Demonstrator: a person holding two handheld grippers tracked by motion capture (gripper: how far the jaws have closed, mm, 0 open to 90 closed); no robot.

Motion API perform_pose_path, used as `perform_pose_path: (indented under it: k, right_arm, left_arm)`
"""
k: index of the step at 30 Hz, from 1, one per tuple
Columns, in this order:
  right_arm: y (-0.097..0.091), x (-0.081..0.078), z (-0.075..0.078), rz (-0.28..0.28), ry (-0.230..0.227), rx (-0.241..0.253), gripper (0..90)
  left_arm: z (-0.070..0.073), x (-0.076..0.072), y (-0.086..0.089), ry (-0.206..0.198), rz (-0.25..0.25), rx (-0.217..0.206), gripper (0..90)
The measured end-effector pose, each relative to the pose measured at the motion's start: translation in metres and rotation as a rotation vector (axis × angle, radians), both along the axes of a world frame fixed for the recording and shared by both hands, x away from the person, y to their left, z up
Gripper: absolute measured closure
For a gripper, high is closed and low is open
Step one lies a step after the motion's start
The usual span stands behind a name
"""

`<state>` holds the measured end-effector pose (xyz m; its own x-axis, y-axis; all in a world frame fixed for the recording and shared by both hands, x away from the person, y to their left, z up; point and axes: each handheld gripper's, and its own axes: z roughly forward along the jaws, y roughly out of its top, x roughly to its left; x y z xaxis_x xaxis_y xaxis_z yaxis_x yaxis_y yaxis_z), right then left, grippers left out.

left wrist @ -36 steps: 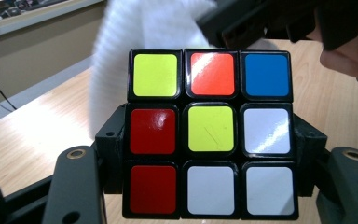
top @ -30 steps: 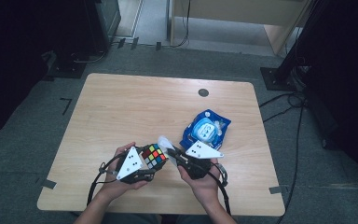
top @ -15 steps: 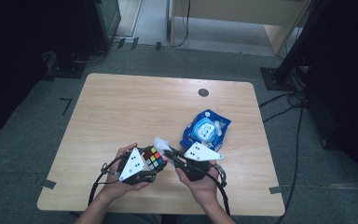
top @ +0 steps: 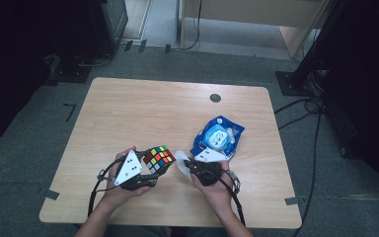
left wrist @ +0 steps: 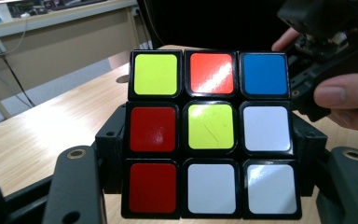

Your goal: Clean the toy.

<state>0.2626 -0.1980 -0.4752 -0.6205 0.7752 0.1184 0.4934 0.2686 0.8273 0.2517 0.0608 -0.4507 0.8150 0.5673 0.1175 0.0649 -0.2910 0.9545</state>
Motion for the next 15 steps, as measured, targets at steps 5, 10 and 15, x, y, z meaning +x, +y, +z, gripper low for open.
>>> perform_pose_path:
  k: [5,10,15]
  right_arm:
    - [-0.002,0.001,0.002,-0.031,0.006,0.014,70.8]
    - [-0.007,-0.003,0.018,-0.047,-0.038,0.123,56.4]
    - [-0.007,-0.011,0.037,-0.046,-0.039,0.273,40.4]
  left_arm:
    - [0.001,0.002,0.005,-0.001,0.016,-0.008,34.1]
    - [0.0,0.003,0.005,0.002,0.019,-0.011,34.1]
    - [-0.004,0.002,0.0,0.004,0.015,-0.001,34.1]
